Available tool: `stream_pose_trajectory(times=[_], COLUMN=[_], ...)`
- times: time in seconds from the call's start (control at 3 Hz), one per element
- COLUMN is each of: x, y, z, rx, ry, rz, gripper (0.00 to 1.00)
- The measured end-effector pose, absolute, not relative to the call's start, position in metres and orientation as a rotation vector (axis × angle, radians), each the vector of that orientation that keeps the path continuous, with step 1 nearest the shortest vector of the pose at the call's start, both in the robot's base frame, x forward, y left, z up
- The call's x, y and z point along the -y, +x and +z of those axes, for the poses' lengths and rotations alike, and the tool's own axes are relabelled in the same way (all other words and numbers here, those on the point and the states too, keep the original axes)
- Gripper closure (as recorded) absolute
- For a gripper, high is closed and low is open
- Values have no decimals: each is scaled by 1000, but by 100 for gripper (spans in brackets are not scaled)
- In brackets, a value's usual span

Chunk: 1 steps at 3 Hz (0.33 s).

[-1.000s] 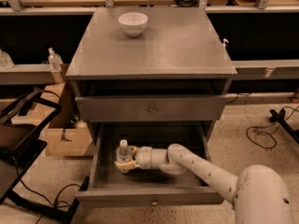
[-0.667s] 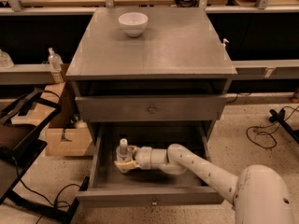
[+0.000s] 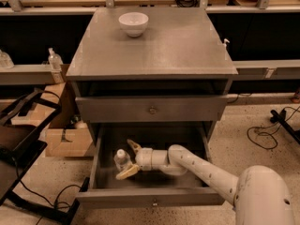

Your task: Place blue plastic bottle into middle drawer

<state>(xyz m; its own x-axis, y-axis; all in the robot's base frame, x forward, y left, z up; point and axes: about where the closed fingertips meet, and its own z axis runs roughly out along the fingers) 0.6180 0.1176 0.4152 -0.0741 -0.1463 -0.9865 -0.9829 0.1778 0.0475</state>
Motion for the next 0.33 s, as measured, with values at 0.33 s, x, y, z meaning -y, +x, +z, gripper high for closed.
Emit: stream_pose_trajectory(times=[0.33], x=[-118], y=[618], z=[415], rx=[-1444], ry=[-1157], rz=[1046], gripper=[0])
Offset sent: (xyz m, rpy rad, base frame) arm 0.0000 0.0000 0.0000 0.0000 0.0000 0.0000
